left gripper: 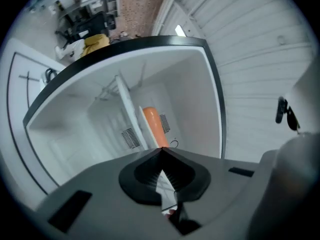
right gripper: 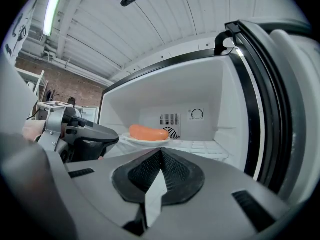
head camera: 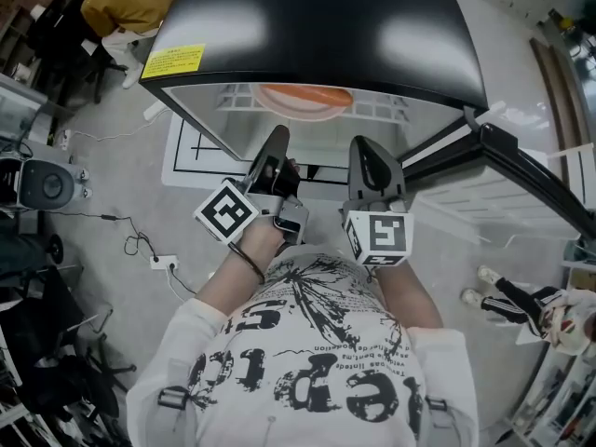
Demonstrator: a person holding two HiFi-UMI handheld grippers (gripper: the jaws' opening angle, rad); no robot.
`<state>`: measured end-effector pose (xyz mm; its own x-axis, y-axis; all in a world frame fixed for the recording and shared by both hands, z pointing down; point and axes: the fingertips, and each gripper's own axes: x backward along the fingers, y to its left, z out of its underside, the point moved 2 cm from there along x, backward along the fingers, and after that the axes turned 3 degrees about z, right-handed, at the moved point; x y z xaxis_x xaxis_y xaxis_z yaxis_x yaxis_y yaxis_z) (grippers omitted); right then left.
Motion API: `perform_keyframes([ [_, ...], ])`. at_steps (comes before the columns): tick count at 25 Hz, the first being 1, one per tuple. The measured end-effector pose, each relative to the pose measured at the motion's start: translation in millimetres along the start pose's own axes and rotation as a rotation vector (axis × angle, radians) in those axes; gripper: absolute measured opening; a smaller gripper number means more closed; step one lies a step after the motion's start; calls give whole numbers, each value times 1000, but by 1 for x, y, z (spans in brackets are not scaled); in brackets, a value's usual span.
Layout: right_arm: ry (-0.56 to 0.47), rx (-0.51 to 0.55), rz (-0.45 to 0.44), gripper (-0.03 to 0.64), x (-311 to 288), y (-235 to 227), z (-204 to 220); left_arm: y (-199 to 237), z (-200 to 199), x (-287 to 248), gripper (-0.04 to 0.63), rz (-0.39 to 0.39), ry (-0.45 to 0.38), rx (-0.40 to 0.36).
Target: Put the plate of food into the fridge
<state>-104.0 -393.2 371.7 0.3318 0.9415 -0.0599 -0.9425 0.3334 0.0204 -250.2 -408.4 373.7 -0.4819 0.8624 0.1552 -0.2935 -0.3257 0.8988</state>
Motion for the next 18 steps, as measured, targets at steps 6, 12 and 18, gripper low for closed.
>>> perform_keyframes([
  [6,-19,10,-4,0,1,2,-6,-22,0,-3,6,21,81,-445],
  [12,-32,25,-8,0,3,3,-10,-66,8,-5,6,57,107,-1015],
  [18,-75,40,-8,0,8,6,-19,-80,20,-6,6,83,113,-1289],
])
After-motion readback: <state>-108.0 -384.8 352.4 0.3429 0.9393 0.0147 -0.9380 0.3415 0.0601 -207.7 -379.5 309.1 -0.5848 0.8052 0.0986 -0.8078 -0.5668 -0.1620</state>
